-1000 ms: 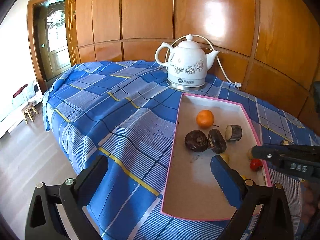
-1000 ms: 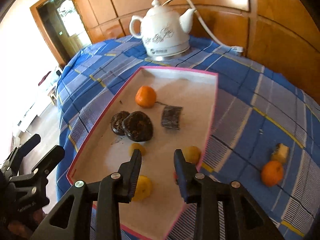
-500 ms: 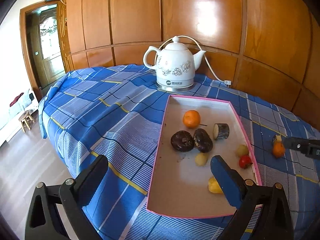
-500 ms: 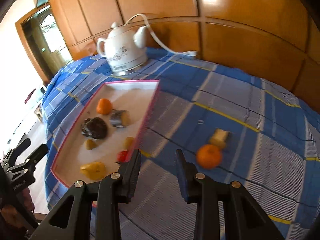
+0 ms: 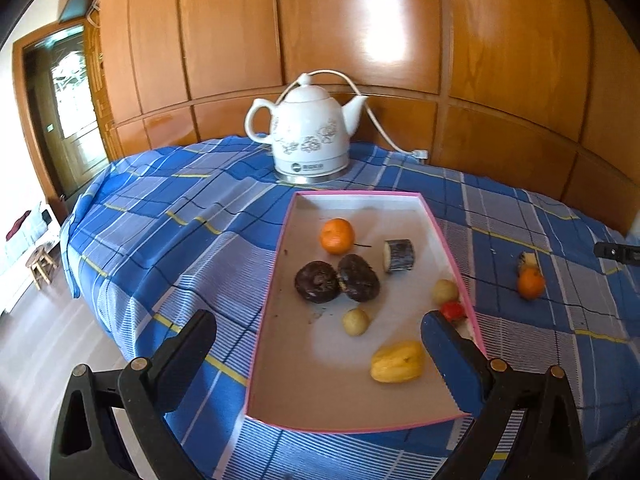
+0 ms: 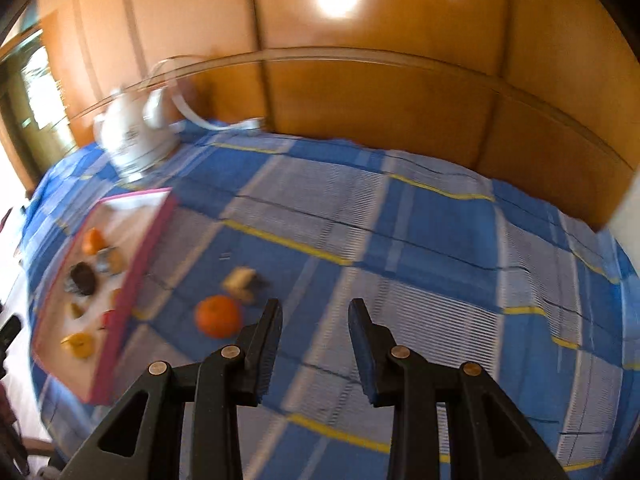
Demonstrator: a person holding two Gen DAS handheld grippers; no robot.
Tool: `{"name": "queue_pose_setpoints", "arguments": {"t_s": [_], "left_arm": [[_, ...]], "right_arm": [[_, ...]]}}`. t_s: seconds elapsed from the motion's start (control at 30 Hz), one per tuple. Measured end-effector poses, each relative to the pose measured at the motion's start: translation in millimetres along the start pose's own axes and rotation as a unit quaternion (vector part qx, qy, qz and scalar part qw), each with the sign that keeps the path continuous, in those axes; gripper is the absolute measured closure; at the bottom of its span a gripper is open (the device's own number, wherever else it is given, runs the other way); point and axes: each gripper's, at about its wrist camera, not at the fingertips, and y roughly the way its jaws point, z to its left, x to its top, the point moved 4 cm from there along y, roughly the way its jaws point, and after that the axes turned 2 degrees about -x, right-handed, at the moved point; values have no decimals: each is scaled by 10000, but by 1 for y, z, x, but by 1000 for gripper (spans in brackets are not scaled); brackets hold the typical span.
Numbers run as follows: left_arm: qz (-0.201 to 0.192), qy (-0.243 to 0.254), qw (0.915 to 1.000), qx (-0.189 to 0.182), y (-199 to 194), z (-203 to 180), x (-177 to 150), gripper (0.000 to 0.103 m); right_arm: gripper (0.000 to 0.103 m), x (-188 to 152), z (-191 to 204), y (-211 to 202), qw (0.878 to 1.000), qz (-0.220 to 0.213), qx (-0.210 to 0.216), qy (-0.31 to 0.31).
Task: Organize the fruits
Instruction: 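Move the left tool toward the orange beside the pale block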
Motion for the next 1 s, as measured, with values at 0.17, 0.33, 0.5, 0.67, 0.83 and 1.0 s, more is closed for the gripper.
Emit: {"name": "queue_pose_setpoints", "arguments": {"t_s": [0.17, 0.33, 0.5, 0.67, 0.83, 1.0], "left_arm": [[37, 195, 9997, -124, 0, -17, 2, 0], [84, 334, 9991, -251, 3, -30, 4, 0], [146, 473, 9979, -406, 6, -46, 7, 0], [193, 573, 9964, -592, 10, -62, 12, 0], [237, 717, 9939, -801, 14, -82, 17, 0], [552, 547, 9878, -1349, 22, -101, 23, 0]], "right_arm": [[69, -1, -36, 12, 9965, 252, -202, 772], [69, 2, -40, 8, 9953, 199, -123, 943], [69, 5, -35, 7, 9957, 185, -70, 904], [69, 6, -33, 5, 9960, 188, -46, 873], [69, 6, -34, 4, 9957, 201, -40, 901], [68, 6, -34, 4, 9954, 237, -31, 924]]}}
